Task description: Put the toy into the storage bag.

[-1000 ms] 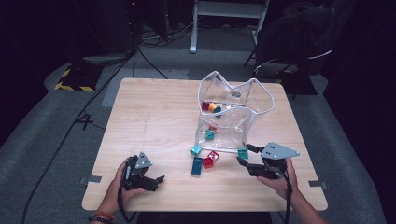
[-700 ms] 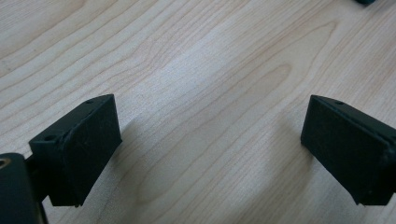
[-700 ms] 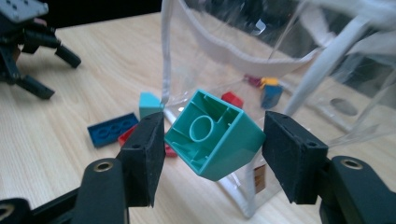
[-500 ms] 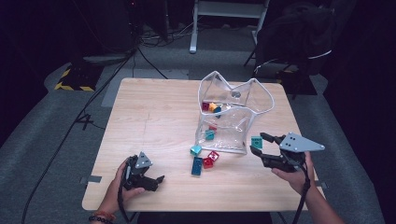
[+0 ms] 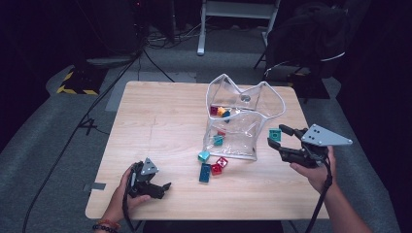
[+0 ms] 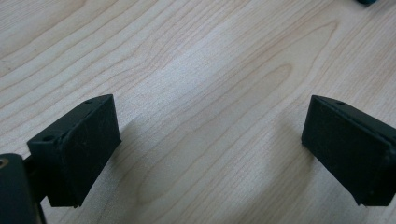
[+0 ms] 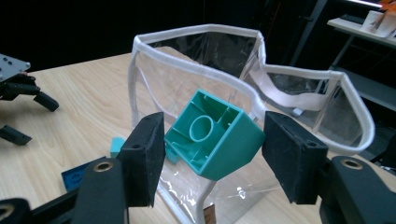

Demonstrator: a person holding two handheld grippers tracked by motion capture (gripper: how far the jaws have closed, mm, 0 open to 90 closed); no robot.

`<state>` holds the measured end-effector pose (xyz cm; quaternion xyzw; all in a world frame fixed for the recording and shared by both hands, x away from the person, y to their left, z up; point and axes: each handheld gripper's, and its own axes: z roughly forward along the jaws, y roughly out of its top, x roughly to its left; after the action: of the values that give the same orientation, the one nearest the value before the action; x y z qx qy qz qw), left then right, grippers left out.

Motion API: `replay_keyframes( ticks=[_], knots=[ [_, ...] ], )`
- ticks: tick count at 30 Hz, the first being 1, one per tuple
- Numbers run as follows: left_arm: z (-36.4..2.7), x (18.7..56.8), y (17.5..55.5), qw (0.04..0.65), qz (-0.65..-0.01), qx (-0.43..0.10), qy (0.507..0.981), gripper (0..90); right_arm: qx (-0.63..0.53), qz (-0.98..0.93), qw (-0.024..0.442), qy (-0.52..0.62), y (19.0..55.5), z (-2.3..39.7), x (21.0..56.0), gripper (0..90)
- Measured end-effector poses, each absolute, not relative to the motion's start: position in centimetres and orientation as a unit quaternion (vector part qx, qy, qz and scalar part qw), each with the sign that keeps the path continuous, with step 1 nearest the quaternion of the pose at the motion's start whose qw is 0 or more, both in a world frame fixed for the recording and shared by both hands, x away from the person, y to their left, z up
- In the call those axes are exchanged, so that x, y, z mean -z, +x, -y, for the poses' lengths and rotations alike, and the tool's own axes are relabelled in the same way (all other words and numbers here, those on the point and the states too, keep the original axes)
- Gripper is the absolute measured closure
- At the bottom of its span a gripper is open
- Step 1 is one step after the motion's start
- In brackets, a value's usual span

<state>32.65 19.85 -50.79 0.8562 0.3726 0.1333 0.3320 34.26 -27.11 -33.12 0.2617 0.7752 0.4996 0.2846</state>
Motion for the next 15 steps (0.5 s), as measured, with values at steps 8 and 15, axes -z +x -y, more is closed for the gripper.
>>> replay_keyframes(
  ticks=[8,15],
  knots=[
    [-19.8,50.8,32.7,0.332,-0.374,-0.133,0.856,4.3,-0.503,-0.766,0.301,0.263,35.1,26.9,31.3,40.5],
    [-19.8,50.8,32.7,0.332,-0.374,-0.133,0.856,4.3,-0.497,-0.762,0.313,0.273,36.9,26.7,30.7,40.5]
  ],
)
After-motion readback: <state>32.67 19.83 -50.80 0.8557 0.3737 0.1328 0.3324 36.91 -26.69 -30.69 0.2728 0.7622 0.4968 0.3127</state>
